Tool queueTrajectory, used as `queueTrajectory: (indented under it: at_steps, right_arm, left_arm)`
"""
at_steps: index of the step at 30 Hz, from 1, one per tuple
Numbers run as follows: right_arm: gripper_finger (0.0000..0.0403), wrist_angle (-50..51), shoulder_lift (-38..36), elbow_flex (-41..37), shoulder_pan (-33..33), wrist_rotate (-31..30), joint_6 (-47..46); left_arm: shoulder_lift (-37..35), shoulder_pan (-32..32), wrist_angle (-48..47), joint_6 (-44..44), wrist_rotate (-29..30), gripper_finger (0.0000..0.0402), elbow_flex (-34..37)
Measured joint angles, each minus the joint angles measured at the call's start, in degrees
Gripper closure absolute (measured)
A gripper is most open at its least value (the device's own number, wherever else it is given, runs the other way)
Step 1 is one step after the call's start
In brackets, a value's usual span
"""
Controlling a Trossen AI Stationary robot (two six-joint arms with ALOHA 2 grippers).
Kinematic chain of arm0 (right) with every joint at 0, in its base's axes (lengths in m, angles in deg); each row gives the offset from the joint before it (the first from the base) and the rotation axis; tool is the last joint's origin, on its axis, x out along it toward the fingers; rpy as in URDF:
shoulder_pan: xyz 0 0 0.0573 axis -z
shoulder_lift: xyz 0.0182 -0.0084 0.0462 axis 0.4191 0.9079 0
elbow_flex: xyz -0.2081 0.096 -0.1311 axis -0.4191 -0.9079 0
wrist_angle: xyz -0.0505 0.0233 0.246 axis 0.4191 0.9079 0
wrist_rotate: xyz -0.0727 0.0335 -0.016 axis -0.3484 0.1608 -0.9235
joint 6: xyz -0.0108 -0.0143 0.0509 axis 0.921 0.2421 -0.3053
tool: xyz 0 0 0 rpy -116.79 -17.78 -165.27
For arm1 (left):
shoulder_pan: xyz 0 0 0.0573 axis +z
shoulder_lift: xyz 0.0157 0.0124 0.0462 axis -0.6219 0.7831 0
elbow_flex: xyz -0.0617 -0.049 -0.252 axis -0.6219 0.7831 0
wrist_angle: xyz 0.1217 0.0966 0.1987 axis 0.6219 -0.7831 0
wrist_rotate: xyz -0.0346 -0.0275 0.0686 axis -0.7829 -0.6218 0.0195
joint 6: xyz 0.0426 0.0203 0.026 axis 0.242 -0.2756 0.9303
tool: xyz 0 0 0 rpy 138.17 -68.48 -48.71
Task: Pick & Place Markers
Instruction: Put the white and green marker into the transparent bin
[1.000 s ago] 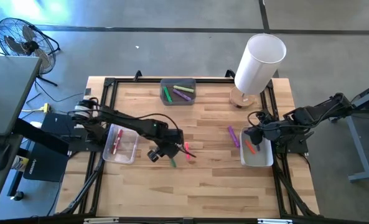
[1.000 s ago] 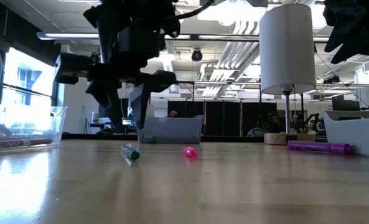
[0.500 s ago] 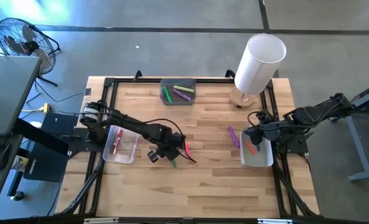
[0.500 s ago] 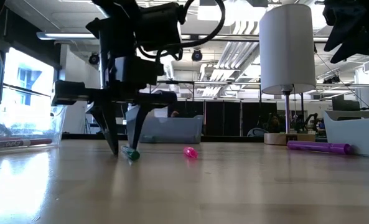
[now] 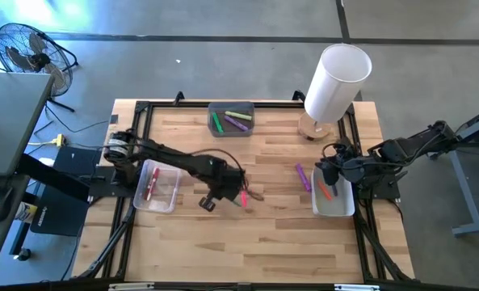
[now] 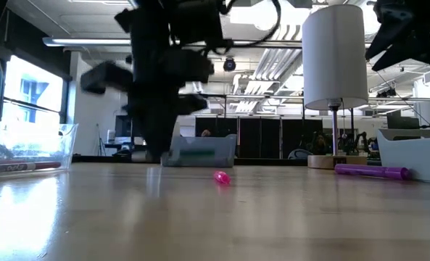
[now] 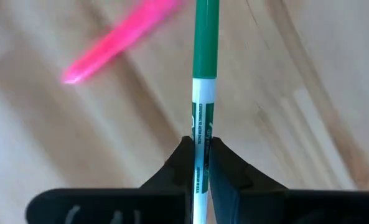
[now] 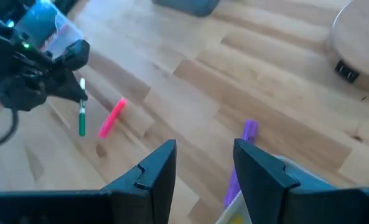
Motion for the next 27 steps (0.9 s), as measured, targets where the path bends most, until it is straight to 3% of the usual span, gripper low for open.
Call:
queueTrajectory:
  at_steps: [7,15,21,27]
  right_arm:
    - [0.0254,-3.4,0.4,0.0,0.0,-6.7,1.5]
    - [0.0254,-11.4,3.7,-0.1,0.0,-7.6,19.0]
    - [0.0254,-19.1,8.1,-0.1,0.0,-9.3,27.8]
    - [0.0254,-23.9,12.1,-0.1,0.4,-9.6,30.2]
  left_arm:
    - [-5.4,2.2,-3.0,-8.8,-0.5,0.0387,-2.3]
    - [-17.5,2.8,-3.1,-22.4,4.6,0.0387,4.7]
    - [-29.6,2.8,-2.9,-45.9,9.2,0.0387,13.6]
    - [-39.5,2.8,-12.1,-71.0,10.9,0.0387,18.6]
